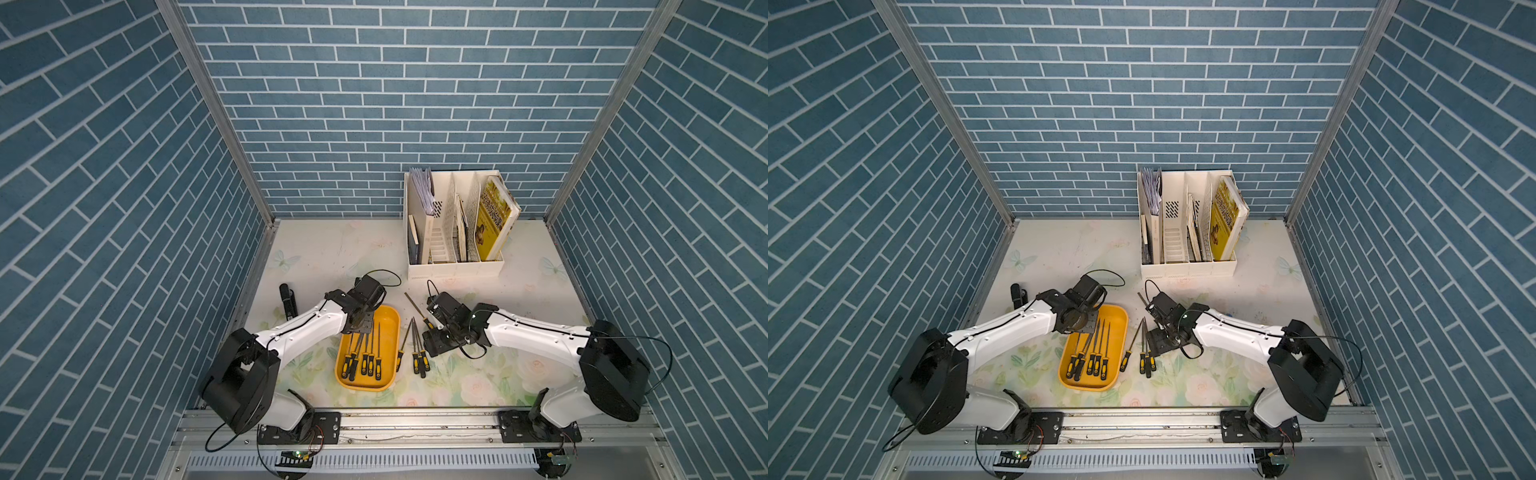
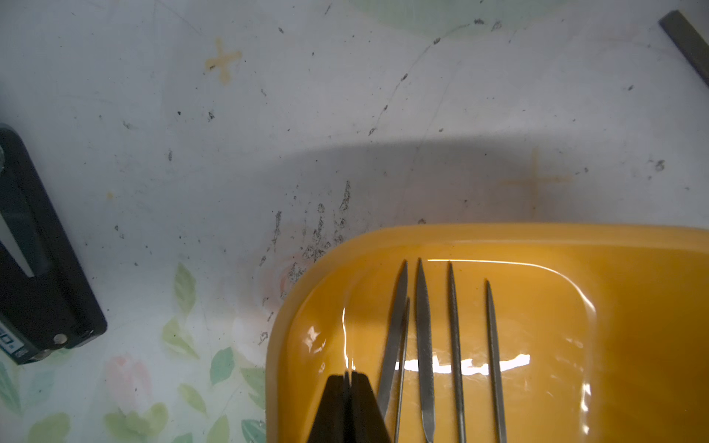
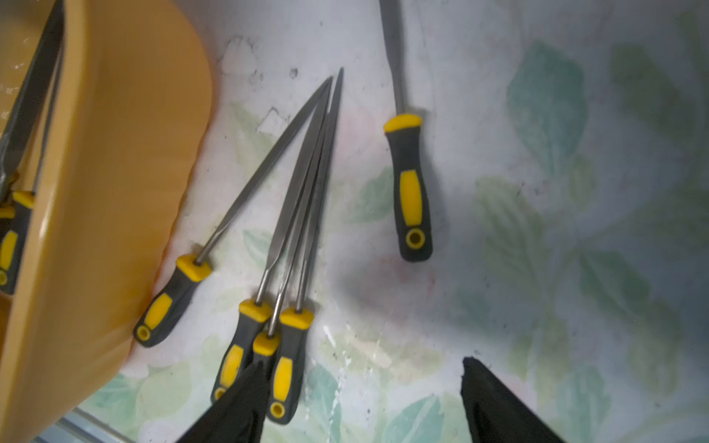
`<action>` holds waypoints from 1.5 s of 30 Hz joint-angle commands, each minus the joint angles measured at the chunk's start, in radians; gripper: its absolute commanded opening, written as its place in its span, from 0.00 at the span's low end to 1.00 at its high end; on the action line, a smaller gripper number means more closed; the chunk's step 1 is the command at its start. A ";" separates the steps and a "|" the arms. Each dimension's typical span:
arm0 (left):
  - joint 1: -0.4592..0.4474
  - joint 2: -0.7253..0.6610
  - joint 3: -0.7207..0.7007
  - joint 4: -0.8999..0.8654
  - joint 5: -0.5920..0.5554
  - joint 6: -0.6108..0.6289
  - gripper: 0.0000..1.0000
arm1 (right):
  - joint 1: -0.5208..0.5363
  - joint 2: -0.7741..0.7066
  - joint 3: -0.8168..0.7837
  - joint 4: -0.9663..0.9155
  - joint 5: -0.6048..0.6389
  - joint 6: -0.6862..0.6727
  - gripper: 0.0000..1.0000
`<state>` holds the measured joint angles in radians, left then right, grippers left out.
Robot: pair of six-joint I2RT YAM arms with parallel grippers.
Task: Put the file tool into the storage box
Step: Place the file tool in the storage box, then pick up the file tool from the center of the board.
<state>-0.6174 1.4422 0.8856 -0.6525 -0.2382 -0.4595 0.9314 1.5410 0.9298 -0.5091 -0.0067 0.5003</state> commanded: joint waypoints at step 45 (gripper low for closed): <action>0.001 -0.317 0.155 0.029 0.260 -0.190 0.52 | -0.121 -0.015 0.099 -0.104 0.037 -0.191 0.00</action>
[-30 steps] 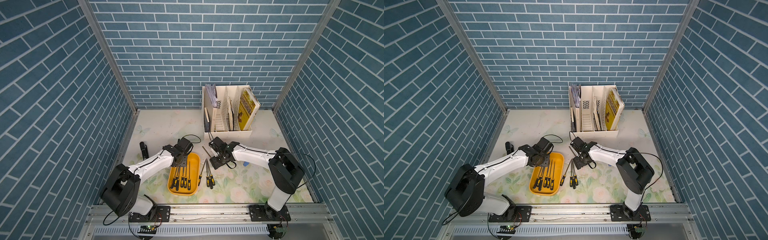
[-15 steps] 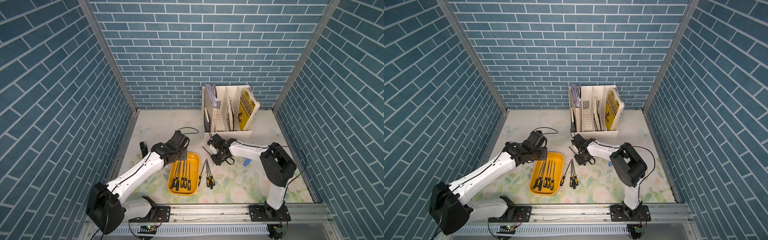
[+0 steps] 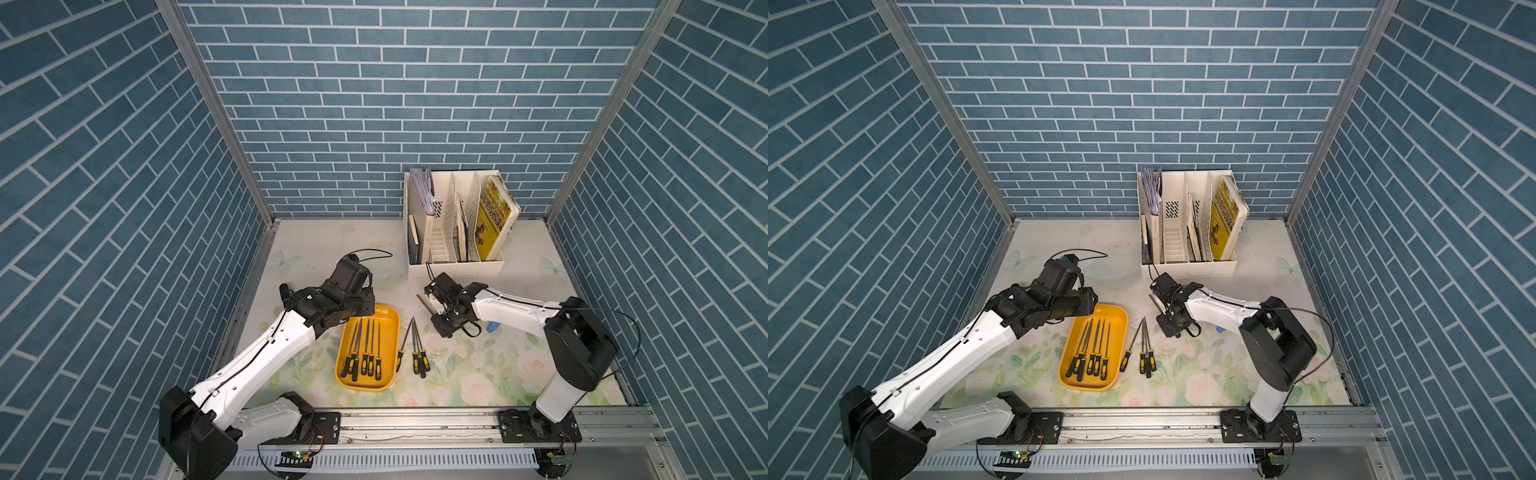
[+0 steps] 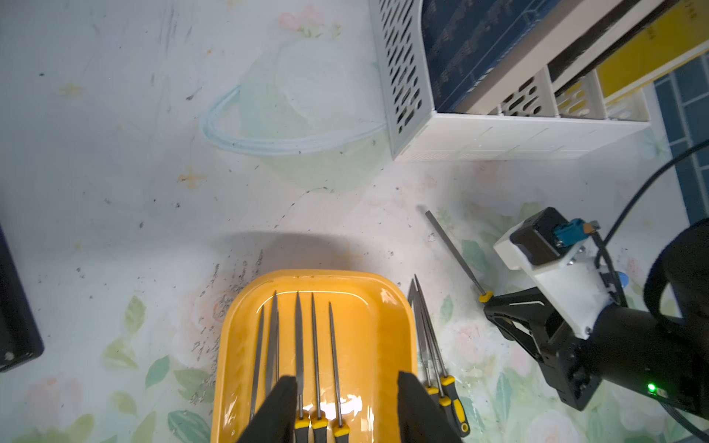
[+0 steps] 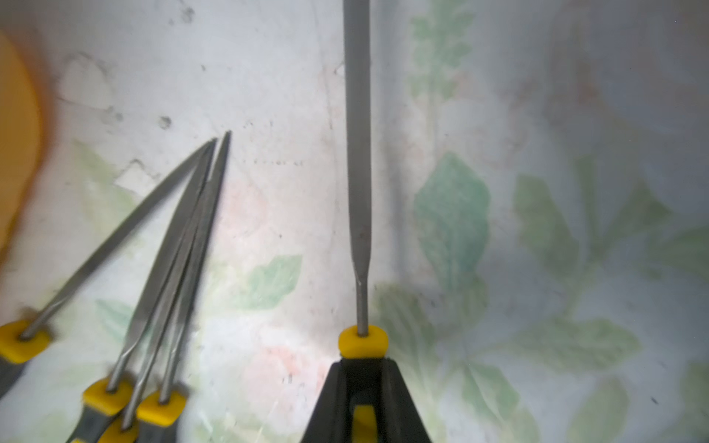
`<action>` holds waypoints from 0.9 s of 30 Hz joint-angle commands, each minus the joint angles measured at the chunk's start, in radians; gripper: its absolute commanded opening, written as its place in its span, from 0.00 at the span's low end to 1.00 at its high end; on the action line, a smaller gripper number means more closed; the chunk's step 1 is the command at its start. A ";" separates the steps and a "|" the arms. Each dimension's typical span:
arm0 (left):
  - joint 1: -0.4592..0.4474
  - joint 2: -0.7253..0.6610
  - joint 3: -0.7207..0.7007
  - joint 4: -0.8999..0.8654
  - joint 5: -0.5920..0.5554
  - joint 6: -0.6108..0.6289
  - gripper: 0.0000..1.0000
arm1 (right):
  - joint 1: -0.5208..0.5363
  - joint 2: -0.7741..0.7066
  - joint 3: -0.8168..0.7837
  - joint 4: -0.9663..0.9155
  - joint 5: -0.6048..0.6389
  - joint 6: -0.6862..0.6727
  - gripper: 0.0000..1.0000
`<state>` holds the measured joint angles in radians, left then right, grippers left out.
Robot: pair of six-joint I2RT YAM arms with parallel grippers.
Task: Put the file tool into the storage box
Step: Pick up the file tool from the center of the board, then place the file tool in the storage box.
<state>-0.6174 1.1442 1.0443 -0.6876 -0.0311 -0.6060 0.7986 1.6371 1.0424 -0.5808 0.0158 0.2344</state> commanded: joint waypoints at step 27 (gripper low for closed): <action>-0.014 -0.104 -0.252 0.411 0.120 -0.366 0.61 | 0.385 -0.305 -0.077 0.145 0.021 0.393 0.00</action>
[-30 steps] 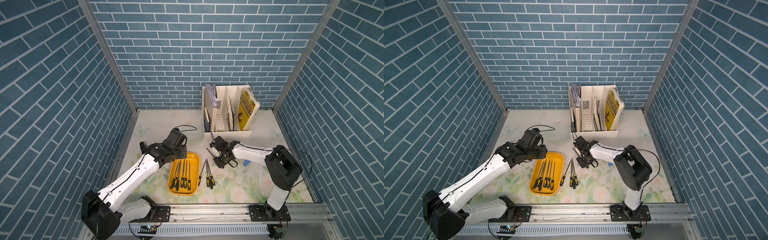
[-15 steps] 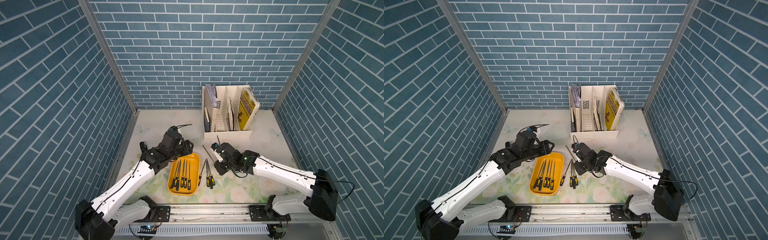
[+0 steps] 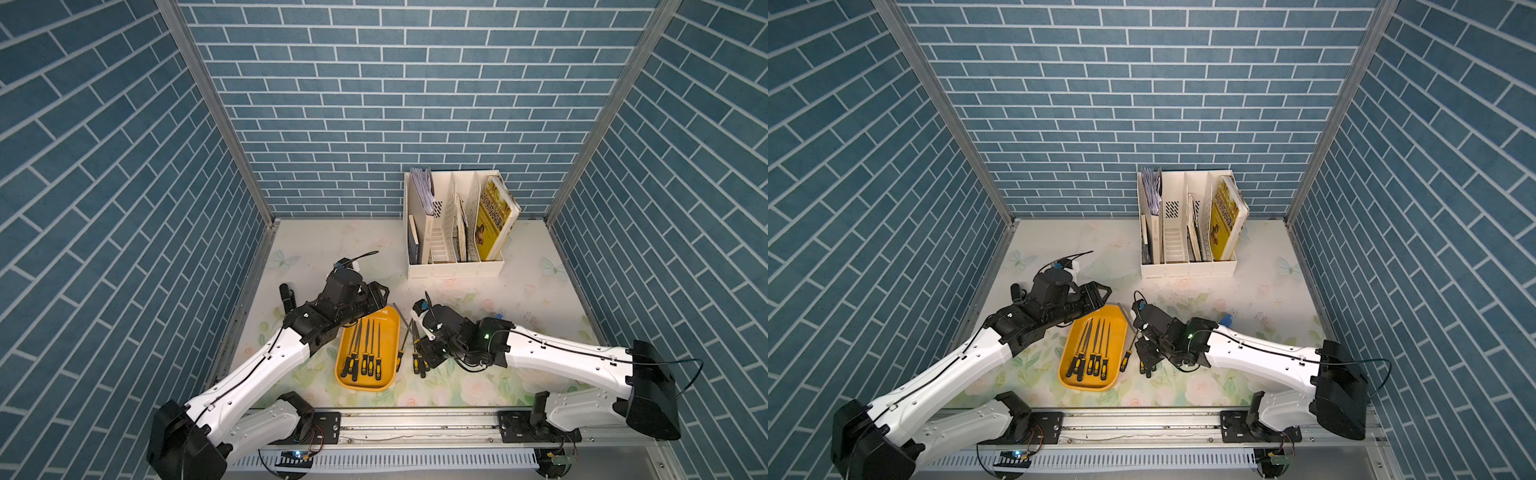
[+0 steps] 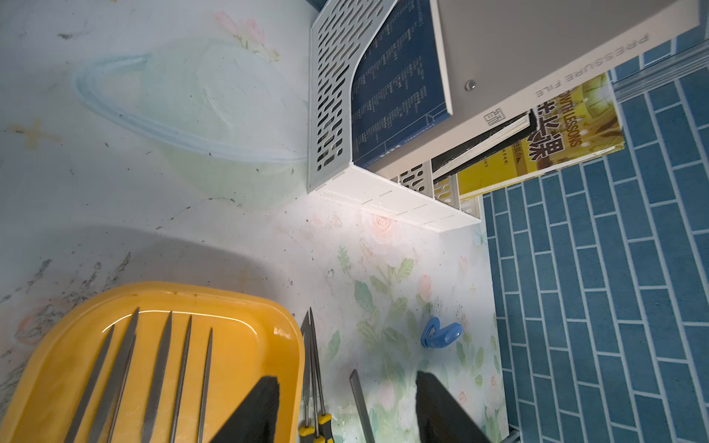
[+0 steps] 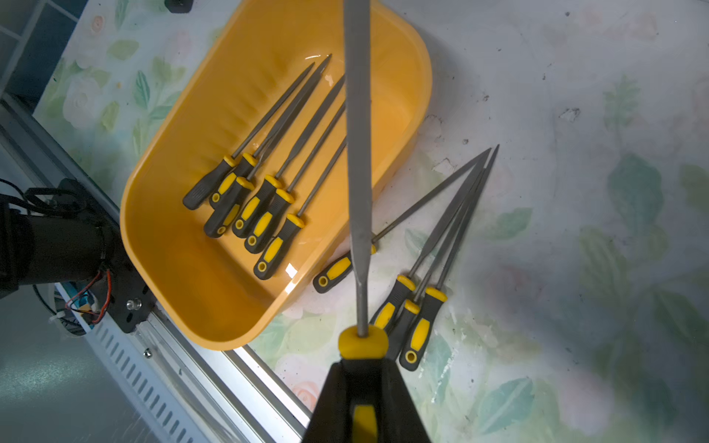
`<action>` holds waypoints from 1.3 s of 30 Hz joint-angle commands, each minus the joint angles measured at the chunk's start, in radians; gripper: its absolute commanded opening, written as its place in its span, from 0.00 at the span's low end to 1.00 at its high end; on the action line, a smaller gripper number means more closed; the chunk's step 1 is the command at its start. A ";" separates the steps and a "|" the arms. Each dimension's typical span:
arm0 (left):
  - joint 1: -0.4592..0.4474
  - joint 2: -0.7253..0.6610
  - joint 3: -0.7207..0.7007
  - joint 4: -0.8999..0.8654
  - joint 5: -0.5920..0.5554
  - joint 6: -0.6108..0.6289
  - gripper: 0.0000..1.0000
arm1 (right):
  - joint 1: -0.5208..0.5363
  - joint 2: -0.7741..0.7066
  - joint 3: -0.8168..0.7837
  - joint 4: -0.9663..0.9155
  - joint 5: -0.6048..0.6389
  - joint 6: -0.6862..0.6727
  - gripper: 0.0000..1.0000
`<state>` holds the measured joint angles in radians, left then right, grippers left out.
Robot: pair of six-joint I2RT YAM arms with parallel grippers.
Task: Put the file tool into the storage box
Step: Place the file tool in the storage box.
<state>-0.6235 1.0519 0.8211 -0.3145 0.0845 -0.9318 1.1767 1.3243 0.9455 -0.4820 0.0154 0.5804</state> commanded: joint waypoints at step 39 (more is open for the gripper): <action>0.031 0.176 0.210 -0.310 -0.098 0.336 0.00 | -0.139 -0.068 0.049 -0.049 -0.054 -0.013 0.84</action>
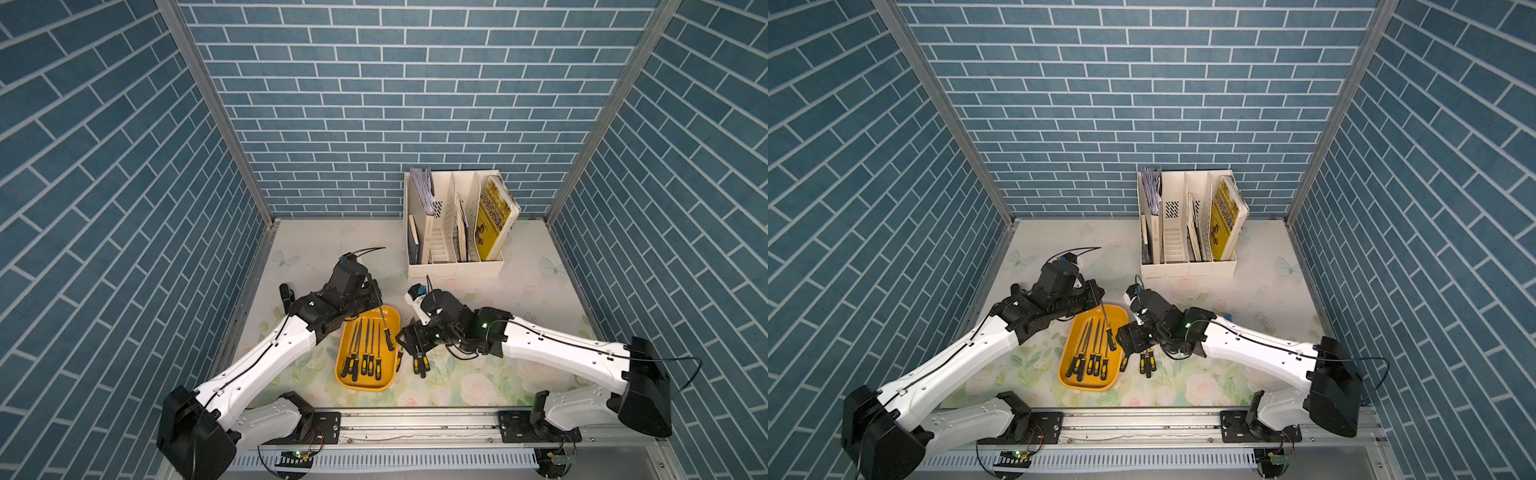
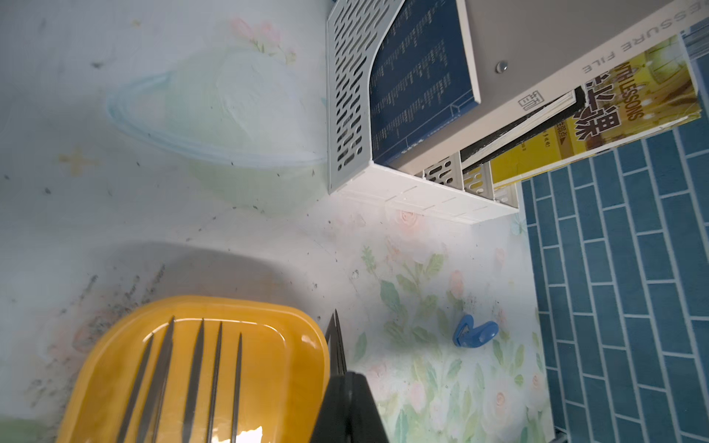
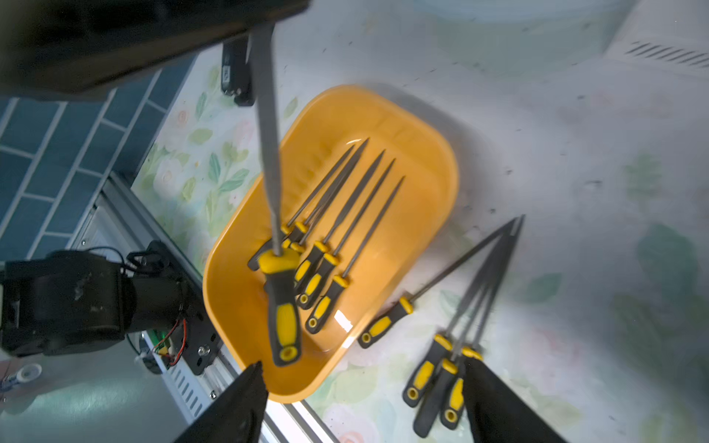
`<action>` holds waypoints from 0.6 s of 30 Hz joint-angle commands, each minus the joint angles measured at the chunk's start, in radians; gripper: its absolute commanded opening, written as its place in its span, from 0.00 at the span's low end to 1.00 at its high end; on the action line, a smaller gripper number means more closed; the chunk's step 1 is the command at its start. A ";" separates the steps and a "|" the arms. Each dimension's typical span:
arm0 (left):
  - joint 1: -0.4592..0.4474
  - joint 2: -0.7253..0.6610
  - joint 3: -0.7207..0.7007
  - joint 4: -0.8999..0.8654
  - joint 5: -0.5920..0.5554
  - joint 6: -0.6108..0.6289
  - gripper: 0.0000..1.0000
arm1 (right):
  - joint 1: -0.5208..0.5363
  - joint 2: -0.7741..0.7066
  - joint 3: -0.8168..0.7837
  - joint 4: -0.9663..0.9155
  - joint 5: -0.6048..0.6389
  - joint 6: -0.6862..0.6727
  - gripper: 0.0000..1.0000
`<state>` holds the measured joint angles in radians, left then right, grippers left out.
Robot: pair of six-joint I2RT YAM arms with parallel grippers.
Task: Put the file tool into the storage box
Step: Place the file tool in the storage box.
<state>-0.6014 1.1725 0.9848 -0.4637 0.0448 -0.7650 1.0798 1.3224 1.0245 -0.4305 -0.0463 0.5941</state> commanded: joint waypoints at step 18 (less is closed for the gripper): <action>0.009 0.272 -0.080 -0.153 -0.100 0.282 0.00 | -0.095 0.039 -0.207 -0.026 -0.105 -0.058 0.83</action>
<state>-0.5957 1.4368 0.9276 -0.6155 -0.0254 -0.4969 0.9871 1.3296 0.8253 -0.4713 -0.1299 0.5674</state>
